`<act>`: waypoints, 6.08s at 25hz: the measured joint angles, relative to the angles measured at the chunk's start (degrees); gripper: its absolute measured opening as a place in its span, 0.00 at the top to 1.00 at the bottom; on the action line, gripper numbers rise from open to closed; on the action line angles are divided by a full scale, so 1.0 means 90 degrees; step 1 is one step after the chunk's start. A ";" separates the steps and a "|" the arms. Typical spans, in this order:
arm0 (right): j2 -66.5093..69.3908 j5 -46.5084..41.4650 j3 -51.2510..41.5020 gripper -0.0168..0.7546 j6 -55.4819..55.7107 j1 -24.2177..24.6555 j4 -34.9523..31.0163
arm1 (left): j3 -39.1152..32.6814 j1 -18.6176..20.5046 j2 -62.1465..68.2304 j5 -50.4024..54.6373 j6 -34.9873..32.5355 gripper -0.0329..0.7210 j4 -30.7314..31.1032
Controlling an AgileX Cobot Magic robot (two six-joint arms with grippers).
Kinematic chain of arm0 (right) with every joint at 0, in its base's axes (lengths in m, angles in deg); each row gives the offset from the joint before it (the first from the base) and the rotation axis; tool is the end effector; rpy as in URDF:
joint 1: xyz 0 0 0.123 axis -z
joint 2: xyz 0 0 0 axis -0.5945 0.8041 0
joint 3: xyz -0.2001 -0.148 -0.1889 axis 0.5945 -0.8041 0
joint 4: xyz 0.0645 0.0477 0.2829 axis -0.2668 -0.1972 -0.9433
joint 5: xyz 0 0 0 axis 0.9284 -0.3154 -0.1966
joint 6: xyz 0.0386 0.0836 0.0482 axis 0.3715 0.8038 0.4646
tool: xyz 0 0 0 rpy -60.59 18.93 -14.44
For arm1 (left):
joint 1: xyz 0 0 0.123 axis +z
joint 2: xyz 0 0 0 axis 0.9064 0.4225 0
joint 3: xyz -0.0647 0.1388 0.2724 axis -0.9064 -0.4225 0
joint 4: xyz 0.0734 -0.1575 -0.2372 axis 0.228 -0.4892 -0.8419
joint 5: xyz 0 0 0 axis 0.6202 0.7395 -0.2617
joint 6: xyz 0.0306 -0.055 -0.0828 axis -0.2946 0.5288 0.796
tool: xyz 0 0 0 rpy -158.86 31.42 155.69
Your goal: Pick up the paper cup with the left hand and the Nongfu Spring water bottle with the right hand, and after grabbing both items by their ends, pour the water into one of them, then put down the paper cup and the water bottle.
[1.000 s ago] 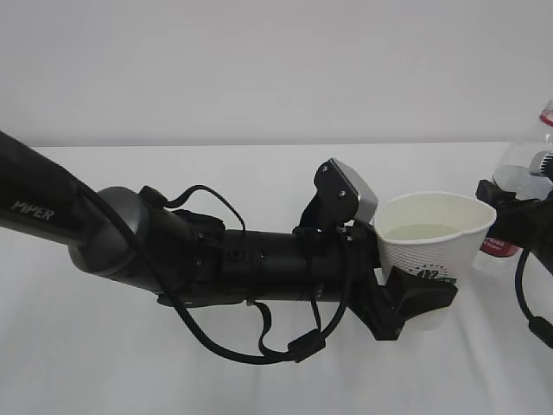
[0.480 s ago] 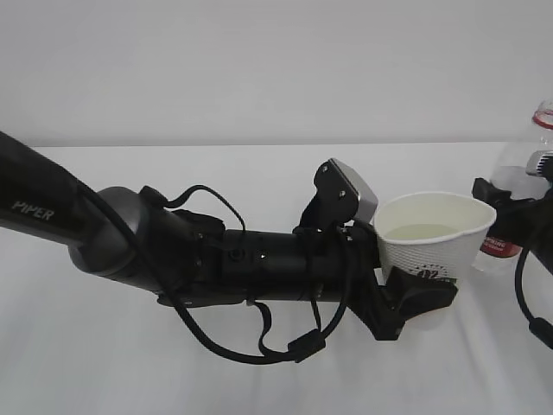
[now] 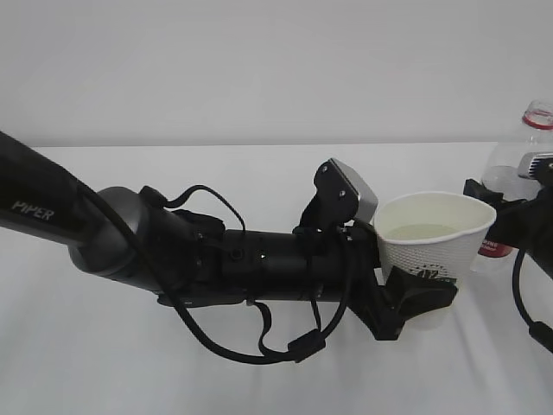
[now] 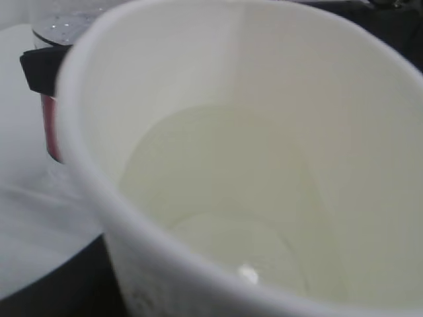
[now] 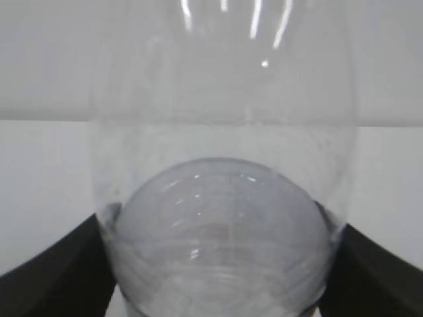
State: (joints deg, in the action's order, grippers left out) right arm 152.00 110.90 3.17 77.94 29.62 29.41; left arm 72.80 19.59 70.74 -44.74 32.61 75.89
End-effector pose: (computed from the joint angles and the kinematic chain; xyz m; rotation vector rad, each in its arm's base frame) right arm 0.3085 0.0256 0.0991 -0.0371 1.8023 -0.0191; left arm 0.2897 -0.3767 0.1025 1.0987 1.6228 -1.1201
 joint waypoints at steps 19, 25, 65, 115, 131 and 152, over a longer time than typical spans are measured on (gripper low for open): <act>-0.0183 0.0036 -0.0560 0.17 -0.0007 0.0000 0.0064 | 0.0000 0.0000 0.0000 0.0000 0.0000 0.31 0.0000; -0.0871 0.0036 -0.0878 0.17 -0.0007 0.0000 -0.0015 | 0.0000 0.0000 0.0000 0.0000 0.0000 0.31 0.0000; -0.3139 -0.1043 -0.1500 0.19 0.0041 0.0000 0.0178 | 0.0000 0.1314 0.0000 -0.0290 0.0000 0.31 -0.0495; -0.3139 -0.1067 -0.1500 0.21 0.0041 0.0000 0.0203 | -0.2162 0.2905 -0.0746 -0.1505 -0.1411 0.33 -0.1575; -0.3139 -0.1077 -0.1500 0.21 0.0041 0.0000 0.0240 | -0.2921 0.3255 -0.0746 -0.1505 -0.2700 0.33 -0.4192; -0.3139 -0.1077 -0.1500 0.21 0.0041 0.0000 0.0249 | -0.2459 0.3255 -0.0336 -0.1505 -0.2848 0.33 -0.5121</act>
State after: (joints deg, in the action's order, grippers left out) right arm 123.76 101.21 -10.32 78.31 29.62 31.65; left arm 50.66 48.89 67.71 -58.29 6.98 29.80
